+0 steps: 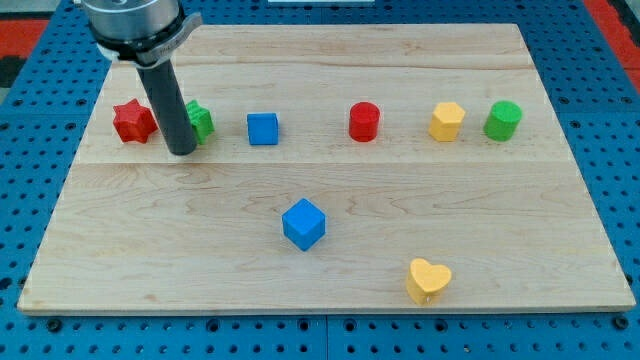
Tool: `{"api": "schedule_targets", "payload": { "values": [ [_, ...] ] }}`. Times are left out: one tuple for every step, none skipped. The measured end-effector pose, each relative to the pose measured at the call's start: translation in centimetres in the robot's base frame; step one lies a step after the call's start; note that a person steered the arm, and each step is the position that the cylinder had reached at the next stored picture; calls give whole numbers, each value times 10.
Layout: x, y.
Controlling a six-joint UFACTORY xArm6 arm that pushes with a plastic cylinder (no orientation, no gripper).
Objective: Push blue cube in between red circle and triangle
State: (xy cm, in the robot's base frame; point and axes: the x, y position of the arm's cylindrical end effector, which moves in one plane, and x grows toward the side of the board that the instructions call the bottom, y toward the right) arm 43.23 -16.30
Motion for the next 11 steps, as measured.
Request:
{"api": "schedule_targets", "payload": {
  "values": [
    [52, 0],
    [110, 42],
    [151, 87],
    [148, 121],
    [121, 135],
    [100, 154],
    [85, 163],
    [53, 160],
    [25, 160],
    [2, 160],
    [-17, 156]
  ]
}}
